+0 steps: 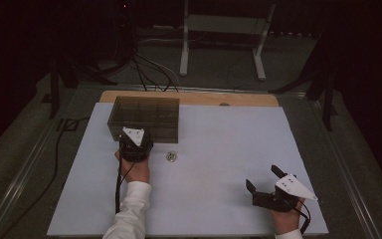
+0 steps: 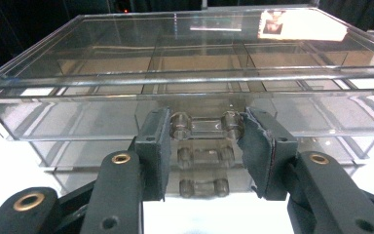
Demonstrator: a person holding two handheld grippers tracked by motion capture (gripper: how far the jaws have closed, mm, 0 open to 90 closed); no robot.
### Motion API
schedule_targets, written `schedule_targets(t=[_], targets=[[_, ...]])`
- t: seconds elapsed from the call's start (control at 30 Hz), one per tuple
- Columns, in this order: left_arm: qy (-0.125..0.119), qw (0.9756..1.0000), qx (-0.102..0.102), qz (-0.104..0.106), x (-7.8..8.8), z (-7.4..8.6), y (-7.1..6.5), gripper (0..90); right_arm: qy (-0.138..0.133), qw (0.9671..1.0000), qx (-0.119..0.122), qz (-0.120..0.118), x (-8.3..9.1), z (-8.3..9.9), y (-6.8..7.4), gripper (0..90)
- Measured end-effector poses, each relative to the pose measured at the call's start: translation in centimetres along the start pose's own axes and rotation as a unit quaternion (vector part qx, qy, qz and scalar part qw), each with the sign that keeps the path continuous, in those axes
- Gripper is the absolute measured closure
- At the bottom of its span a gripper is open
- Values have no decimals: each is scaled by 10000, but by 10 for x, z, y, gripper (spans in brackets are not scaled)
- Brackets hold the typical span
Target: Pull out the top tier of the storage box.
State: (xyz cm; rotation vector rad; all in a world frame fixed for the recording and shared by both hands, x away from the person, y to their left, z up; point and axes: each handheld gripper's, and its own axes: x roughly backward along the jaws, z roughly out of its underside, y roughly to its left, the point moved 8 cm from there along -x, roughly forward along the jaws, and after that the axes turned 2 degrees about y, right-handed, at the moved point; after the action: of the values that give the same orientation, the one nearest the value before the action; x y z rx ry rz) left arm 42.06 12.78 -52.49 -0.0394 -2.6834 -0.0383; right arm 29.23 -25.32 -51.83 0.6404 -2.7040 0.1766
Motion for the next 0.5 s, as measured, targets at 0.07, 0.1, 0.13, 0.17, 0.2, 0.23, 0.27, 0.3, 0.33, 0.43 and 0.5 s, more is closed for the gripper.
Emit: schedule_targets(t=[0.07, 0.1, 0.13, 0.17, 0.2, 0.23, 0.27, 0.3, 0.33, 0.43, 0.5], targets=[[15, 10000, 33, 7, 4, 1, 0, 568, -10, 10000, -10, -4, 0, 0, 0, 0], [21, 10000, 48, 10, 6, 2, 0, 568, -10, 10000, -7, -6, 0, 0, 0, 0], [17, 10000, 55, 12, 8, 3, 0, 568, -6, 10000, 4, -6, 0, 0, 0, 0], [17, 10000, 76, 20, 10, 4, 0, 568, -6, 10000, 1, -6, 0, 0, 0, 0], [19, 10000, 71, 22, 11, 5, 0, 568, -9, 10000, -6, -3, 0, 0, 0, 0], [10, 10000, 75, 23, 13, 5, 0, 568, -10, 10000, -9, -2, 0, 0, 0, 0], [19, 10000, 58, 16, 13, 6, 0, 568, -9, 10000, -11, -1, 0, 0, 0, 0], [35, 10000, 58, 16, 14, 5, 0, 567, -6, 10000, -11, 0, 0, 0, 0, 0], [35, 10000, 78, 28, 14, 5, 0, 567, -3, 10000, -11, 4, 0, 0, 0, 0], [34, 10000, 62, 58, 14, 5, 1, 564, -11, 10000, -17, 5, 0, 0, 0, 0], [10, 9999, 64, 135, 16, 5, 1, 543, -15, 10000, -19, 7, 0, 0, -1, 0]])
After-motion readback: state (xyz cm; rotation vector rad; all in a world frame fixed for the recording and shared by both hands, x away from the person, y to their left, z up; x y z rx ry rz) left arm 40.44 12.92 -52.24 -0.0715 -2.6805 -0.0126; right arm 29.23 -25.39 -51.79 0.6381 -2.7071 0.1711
